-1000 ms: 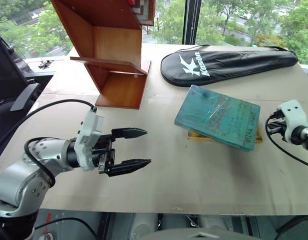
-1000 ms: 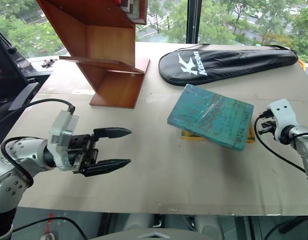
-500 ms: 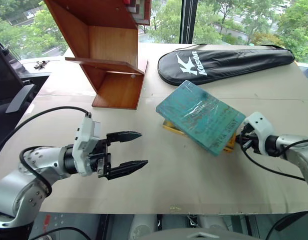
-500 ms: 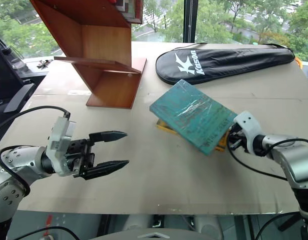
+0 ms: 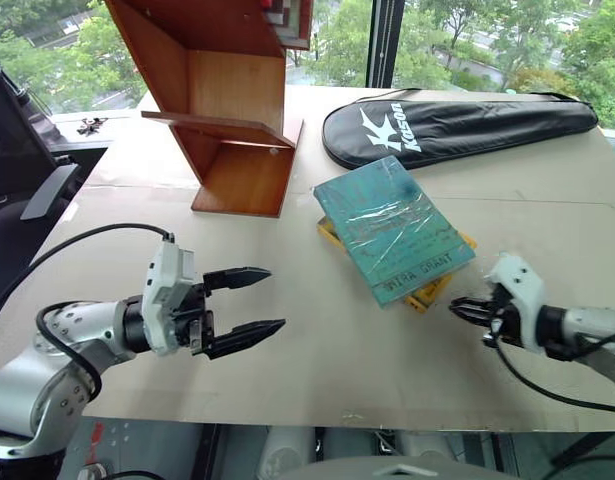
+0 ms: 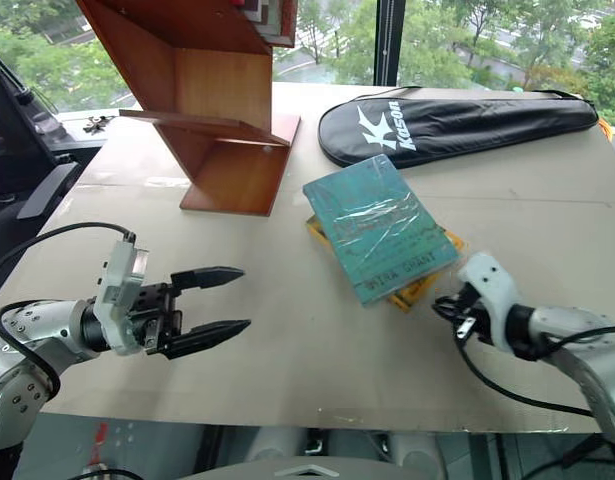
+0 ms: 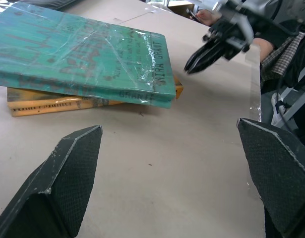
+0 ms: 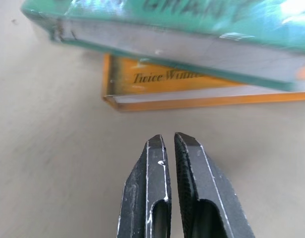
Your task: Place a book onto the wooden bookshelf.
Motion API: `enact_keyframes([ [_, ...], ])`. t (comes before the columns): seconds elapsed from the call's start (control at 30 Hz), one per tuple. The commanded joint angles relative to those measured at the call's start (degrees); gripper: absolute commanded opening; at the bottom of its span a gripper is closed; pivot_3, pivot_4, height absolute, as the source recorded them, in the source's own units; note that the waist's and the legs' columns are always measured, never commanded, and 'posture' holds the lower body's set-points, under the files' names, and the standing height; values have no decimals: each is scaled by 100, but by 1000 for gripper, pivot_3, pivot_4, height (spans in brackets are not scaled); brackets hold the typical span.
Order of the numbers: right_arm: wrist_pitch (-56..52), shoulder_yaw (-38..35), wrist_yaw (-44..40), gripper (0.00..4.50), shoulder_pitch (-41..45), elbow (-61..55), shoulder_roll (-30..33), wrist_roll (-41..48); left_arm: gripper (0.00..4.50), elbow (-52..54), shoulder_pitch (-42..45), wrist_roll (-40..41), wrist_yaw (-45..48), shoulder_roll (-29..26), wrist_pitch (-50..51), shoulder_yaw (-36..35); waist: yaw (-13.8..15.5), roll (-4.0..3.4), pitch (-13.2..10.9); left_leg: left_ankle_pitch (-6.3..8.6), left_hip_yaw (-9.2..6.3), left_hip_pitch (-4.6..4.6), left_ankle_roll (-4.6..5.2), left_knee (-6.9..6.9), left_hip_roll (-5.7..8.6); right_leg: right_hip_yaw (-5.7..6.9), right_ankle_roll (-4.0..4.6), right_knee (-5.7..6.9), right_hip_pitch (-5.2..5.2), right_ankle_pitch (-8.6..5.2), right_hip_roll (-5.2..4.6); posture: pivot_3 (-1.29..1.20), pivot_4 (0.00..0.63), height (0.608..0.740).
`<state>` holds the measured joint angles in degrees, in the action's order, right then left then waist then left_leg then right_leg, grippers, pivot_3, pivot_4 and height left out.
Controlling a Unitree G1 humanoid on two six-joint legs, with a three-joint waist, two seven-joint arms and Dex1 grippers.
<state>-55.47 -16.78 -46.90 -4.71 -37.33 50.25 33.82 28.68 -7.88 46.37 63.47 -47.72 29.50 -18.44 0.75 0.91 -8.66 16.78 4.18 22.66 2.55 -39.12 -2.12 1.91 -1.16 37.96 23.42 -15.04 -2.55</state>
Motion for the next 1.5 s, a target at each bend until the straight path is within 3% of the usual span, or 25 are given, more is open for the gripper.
enact_keyframes([
  [0.03, 391, -356, -142, 140, 567, 425, 275, -17, 4500, 51, 37, -48, -15, 90, -135, 74, -33, 3, 2, 1, 1, -1, 2, 0, -1, -1, 0, 0, 0, 0, 1, 0, 150, 740],
  [0.17, 850, 945, 576, 140, 2383, 2125, 318, -1265, 4500, 35, 93, -77, -38, 143, -151, 102, -172, 6, -2, 5, 15, -25, 11, -3, -7, -23, 15, 4, -6, 8, 16, 0, 150, 740],
  [0.27, 1212, 1777, 473, 140, 3568, 3268, 40, -1817, 4500, 40, 76, -97, 75, 130, -209, 74, -160, 8, 0, 2, 13, -28, 9, -2, -9, -27, 21, 12, -6, 14, 46, 0, 150, 740],
  [0.53, 2081, 2878, -245, 140, 4844, 4821, -643, -2456, 4500, 208, -254, 33, 154, 175, -330, -267, -124, 3, -2, -13, 12, 20, -18, -1, -16, -24, 10, -7, 22, 9, 22, 0, 150, 740],
  [0.73, 2250, 3092, -496, 140, 4943, 4899, -986, -2641, 4500, 402, -590, -21, 138, 203, -430, -444, -133, 2, -3, -12, 10, 22, -18, 4, -13, -12, 5, -9, 23, 5, 6, 0, 150, 740],
  [1.13, 1665, 2936, -549, 140, 4581, 3705, -1132, -2430, 4500, 394, -809, -158, -127, 294, -475, -374, -140, 0, -4, -11, 0, 12, -16, 4, -9, 3, 10, 13, 21, 10, -1, 0, 150, 740],
  [1.2, 2038, 2658, -434, 140, 4291, 3566, -975, -2457, 4500, 415, -727, -122, -403, 323, -278, -294, -122, 0, -4, -11, 0, 12, -16, 4, -8, 2, 10, 11, 20, 10, -2, 0, 150, 740],
  [1.27, 2816, 1863, -839, 140, 3622, 3283, -595, -2087, 4500, 465, -597, 186, -863, 329, 248, -199, -26, 0, -4, -10, -7, 15, -15, 4, -4, 13, 10, 9, 16, 9, -8, 0, 150, 740],
  [1.4, 3204, 49, -1993, 1373, 1719, 2253, -78, -813, 4500, 250, -159, 1172, -1546, 173, 1467, -151, 138, 0, -4, 2, -13, 28, 6, -2, 1, 24, -5, -5, 5, 1, -23, 0, 150, 740],
  [1.5, 3231, -846, -2353, 2887, 674, 1377, -16, -123, 4500, -303, 450, 1795, -2073, 37, 2367, -139, 64, -3, -3, 2, -16, 17, 6, -2, -2, 21, -7, 4, -2, 0, -19, 0, 150, 740],
])
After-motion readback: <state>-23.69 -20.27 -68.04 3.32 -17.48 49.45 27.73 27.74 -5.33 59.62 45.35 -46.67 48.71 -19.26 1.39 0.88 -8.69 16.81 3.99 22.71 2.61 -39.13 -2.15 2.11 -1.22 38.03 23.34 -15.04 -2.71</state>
